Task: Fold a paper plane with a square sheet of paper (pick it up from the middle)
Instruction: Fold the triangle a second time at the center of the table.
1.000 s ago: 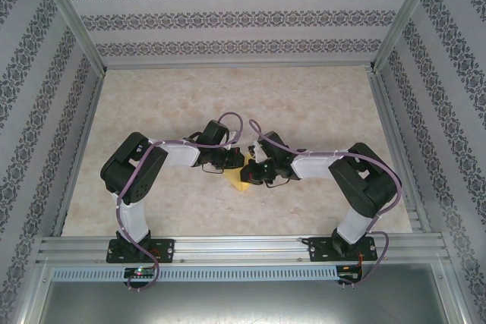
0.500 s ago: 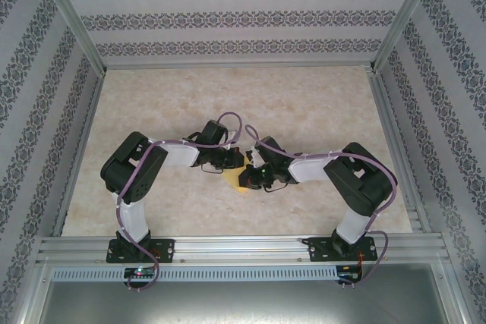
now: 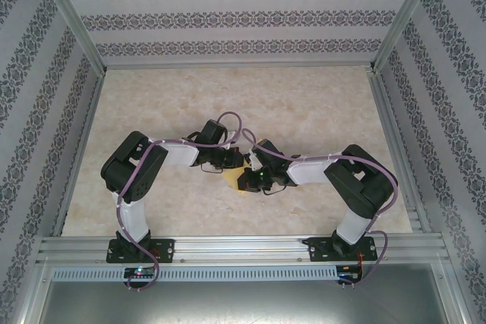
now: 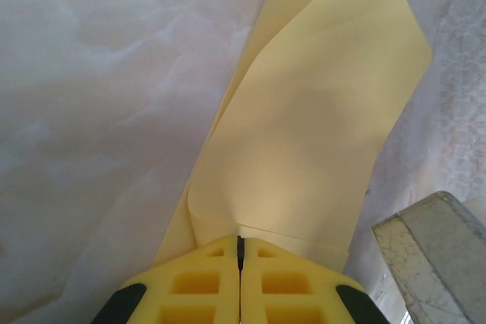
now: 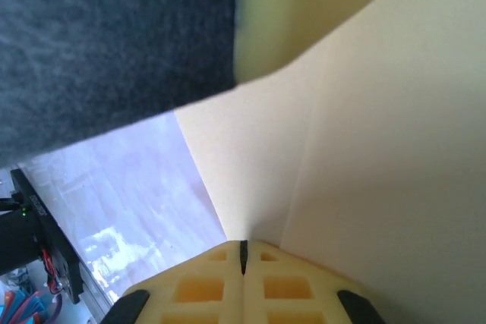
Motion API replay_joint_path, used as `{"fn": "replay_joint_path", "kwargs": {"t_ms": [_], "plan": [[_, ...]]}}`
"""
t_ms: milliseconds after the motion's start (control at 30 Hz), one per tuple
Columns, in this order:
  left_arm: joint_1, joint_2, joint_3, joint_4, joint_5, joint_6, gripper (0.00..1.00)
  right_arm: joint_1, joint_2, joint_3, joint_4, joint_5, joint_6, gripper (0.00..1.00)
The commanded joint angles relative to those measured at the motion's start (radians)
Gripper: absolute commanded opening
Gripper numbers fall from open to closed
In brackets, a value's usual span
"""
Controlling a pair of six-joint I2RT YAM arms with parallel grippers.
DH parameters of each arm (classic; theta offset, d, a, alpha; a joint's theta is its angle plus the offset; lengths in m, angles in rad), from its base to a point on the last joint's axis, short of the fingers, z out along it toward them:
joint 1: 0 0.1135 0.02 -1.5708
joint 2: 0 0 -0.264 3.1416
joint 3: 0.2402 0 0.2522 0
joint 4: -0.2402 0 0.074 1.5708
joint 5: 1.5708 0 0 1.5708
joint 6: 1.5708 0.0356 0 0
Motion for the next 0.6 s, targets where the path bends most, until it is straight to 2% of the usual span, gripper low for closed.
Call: {"fn": "replay_joint_path", "kwargs": {"t_ms": [0,567], "plan": [[0.009,0.099,-0.052,-0.146,-0.098,0.038,0.08,0.023,-0.021,-0.032,-0.065,0.005,-0.02,0.04],[0.008,0.116,-0.044,-0.158,-0.096,0.049,0.08,0.063,-0.045,-0.043,-0.074,0.008,-0.016,0.04]]}}
